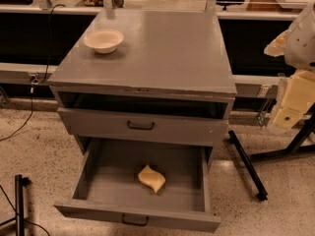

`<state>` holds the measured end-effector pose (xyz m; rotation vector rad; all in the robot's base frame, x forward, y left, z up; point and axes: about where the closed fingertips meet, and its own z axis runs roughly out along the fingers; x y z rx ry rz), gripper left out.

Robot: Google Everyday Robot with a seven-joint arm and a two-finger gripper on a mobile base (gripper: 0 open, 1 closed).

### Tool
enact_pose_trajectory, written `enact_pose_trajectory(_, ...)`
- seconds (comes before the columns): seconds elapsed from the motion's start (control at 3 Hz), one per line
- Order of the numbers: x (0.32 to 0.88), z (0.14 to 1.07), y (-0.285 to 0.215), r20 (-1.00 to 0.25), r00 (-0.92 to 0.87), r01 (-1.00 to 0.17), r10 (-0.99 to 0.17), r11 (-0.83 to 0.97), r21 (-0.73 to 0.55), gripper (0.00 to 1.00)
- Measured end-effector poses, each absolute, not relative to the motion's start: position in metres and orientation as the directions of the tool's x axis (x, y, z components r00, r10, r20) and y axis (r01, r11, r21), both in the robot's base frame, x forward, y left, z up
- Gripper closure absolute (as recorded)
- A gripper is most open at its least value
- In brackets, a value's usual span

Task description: Pick sponge from middle drawer and place on counter

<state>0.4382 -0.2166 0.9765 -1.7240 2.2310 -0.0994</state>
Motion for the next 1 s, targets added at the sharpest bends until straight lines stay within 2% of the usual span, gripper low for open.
enact_pose_trajectory(0.67, 0.440, 0.972, -0.213, -0.225, -0.201, -0.938, -0.953, 0.254, -0.235, 0.00)
enact_pose_trajectory(1.0, 0.448, 0.930, -0.189, -0.273, -0.198, -0.945, -0.941, 0.257, -0.201, 0.00)
